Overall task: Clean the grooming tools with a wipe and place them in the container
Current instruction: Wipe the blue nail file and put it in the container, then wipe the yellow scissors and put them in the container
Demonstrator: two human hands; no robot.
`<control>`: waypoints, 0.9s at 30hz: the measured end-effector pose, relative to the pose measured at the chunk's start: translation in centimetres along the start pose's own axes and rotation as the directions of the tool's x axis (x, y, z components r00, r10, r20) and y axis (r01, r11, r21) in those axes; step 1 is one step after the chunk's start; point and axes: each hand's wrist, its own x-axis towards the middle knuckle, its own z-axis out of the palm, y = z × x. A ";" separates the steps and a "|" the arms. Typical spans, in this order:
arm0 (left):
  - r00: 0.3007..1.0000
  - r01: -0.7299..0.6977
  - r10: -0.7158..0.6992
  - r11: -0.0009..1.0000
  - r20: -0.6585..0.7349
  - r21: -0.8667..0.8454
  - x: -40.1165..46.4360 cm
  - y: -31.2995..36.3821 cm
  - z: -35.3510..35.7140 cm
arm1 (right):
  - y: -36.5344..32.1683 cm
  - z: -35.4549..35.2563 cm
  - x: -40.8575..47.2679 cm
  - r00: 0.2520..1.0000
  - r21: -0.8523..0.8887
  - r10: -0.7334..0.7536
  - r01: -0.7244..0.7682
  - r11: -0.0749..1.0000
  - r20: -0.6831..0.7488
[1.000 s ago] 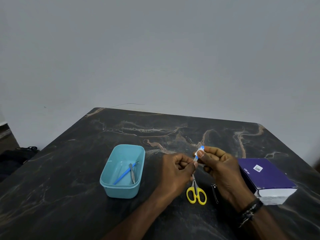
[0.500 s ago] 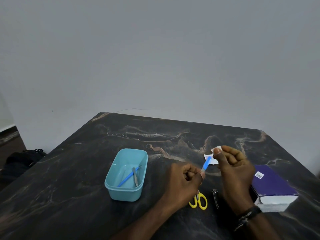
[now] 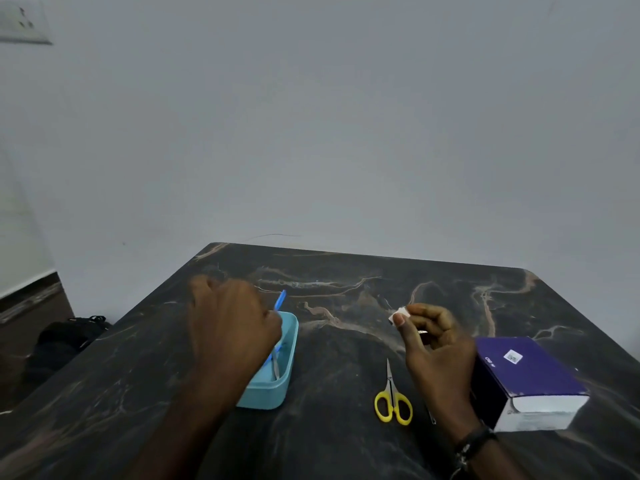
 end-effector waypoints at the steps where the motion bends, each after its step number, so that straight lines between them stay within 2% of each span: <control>1: 0.997 0.032 -0.037 0.996 0.062 0.082 0.1 -0.2 0.2 | -0.2 -0.1 -0.1 0.998 -0.039 -0.054 0.054 0.998 0.009; 4: 0.961 0.105 -0.161 0.964 0.225 0.243 0.1 -0.3 1.2 | -0.7 -0.5 -0.1 0.980 -0.132 -0.197 0.200 0.971 0.030; 6: 0.930 0.097 -0.206 0.936 0.305 0.338 0.1 -0.2 1.8 | -0.8 -0.6 0.0 0.967 -0.156 -0.249 0.253 0.955 0.045; 13: 0.890 0.061 -0.238 0.908 0.389 0.416 -0.1 -0.4 2.8 | -0.2 -1.1 0.3 0.957 -0.157 -0.283 0.290 0.944 0.065; 15: 0.918 0.065 -0.214 0.911 0.334 0.407 -0.6 0.0 2.3 | -0.1 -1.1 0.4 0.955 -0.159 -0.289 0.296 0.942 0.066; 17: 0.979 0.038 -0.102 0.944 0.178 0.328 -1.5 0.6 1.6 | 0.0 -1.1 0.6 0.953 -0.164 -0.299 0.303 0.939 0.052; 18: 0.998 -0.028 0.016 0.973 0.055 0.229 -2.1 1.2 1.3 | -0.1 -1.1 0.6 0.951 -0.167 -0.305 0.308 0.937 0.042; 20: 0.953 -0.248 0.239 0.968 -0.184 -0.031 -3.7 2.8 1.2 | -0.1 -1.1 0.7 0.951 -0.160 -0.306 0.308 0.938 0.033; 21: 0.935 -0.317 0.286 0.938 -0.209 -0.138 -4.6 3.8 1.2 | 0.0 -1.1 0.7 0.954 -0.154 -0.298 0.299 0.942 0.031; 22: 0.939 -0.335 0.308 0.918 -0.149 -0.211 -5.3 4.9 1.4 | 0.1 -1.2 0.8 0.957 -0.151 -0.289 0.290 0.945 0.030; 24: 0.941 -0.292 0.324 0.923 0.095 -0.251 -6.4 6.9 2.8 | 0.3 -1.2 0.7 0.960 -0.155 -0.277 0.279 0.948 0.031; 25: 0.917 -0.265 0.318 0.937 0.241 -0.227 -6.6 7.7 3.8 | 0.3 -1.2 0.7 0.960 -0.157 -0.277 0.279 0.948 0.035; 27: 0.805 -0.225 0.273 0.962 0.527 -0.155 -6.7 8.8 5.6 | 0.3 -1.3 0.7 0.958 -0.163 -0.283 0.285 0.945 0.038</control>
